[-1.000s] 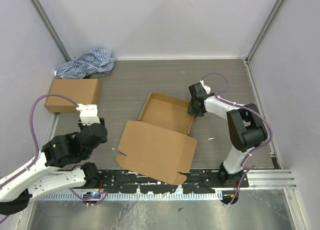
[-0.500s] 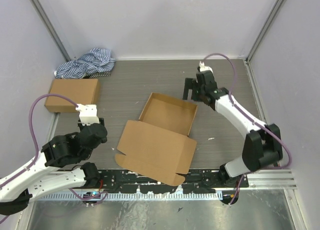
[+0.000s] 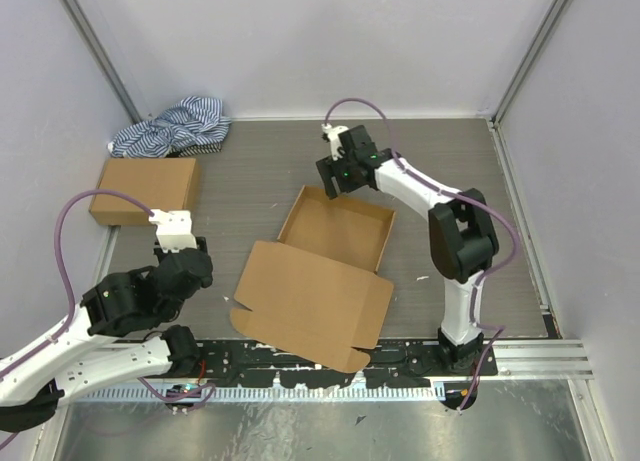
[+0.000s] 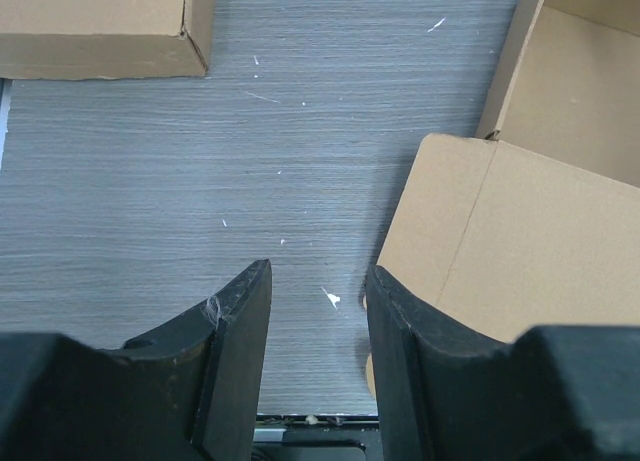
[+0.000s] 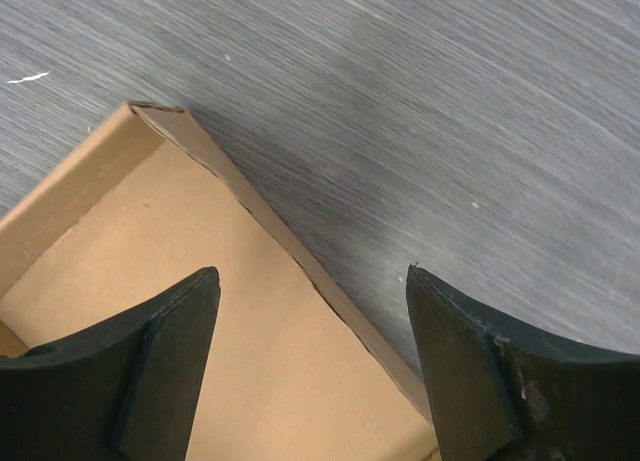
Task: Fold the paper box
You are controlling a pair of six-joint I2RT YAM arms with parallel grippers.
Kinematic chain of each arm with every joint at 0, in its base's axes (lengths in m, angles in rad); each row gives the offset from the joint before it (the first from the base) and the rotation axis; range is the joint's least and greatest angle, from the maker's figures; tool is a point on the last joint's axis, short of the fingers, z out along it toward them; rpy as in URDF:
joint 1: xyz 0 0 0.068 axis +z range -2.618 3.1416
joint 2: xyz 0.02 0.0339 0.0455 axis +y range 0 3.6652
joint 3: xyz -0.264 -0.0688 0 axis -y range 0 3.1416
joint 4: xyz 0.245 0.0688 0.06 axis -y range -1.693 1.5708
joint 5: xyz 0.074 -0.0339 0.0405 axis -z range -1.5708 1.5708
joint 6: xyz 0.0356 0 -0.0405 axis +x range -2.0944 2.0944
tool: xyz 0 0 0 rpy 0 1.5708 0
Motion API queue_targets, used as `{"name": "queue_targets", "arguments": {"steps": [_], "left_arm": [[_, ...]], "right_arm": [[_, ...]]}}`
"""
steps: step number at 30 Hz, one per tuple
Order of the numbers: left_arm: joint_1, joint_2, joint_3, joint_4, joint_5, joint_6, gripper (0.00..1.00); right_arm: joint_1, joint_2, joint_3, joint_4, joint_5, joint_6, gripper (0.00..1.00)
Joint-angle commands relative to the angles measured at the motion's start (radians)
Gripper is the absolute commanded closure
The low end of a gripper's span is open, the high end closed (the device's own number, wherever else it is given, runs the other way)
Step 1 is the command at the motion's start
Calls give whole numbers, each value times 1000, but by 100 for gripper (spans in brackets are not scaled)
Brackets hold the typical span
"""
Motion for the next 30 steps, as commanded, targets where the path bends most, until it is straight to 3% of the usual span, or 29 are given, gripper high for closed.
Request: {"name": "queue_targets", "arguments": {"steps": [1, 11, 14, 16, 20, 22, 23, 28, 30], "left_arm": [[-2, 5, -9, -3, -17, -9, 50], [-2, 13, -8, -3, -17, -8, 50], [-2, 16, -7, -3, -19, -8, 50], [-2, 16, -8, -4, -19, -8, 50], [-2, 11, -9, -4, -19, -8, 50], [-2, 9, -9, -3, -18, -8, 50], [-1, 10, -10, -3, -18, -8, 50], [0, 20, -7, 0, -20, -5, 50], [0, 25, -6, 2, -19, -2, 50]], "right_arm": [[51, 71, 138, -66, 93, -89, 20], [62, 187, 190, -74, 106, -49, 30], [63, 190, 183, -74, 134, -10, 49], [59, 176, 163, -72, 190, 30, 56], [23, 95, 67, -51, 350, 153, 76], [-20, 42, 2, -53, 377, 242, 94], [-51, 8, -39, -56, 375, 289, 98], [-206, -208, -307, -12, 214, 499, 99], [-226, -301, -394, -21, 222, 571, 99]]}}
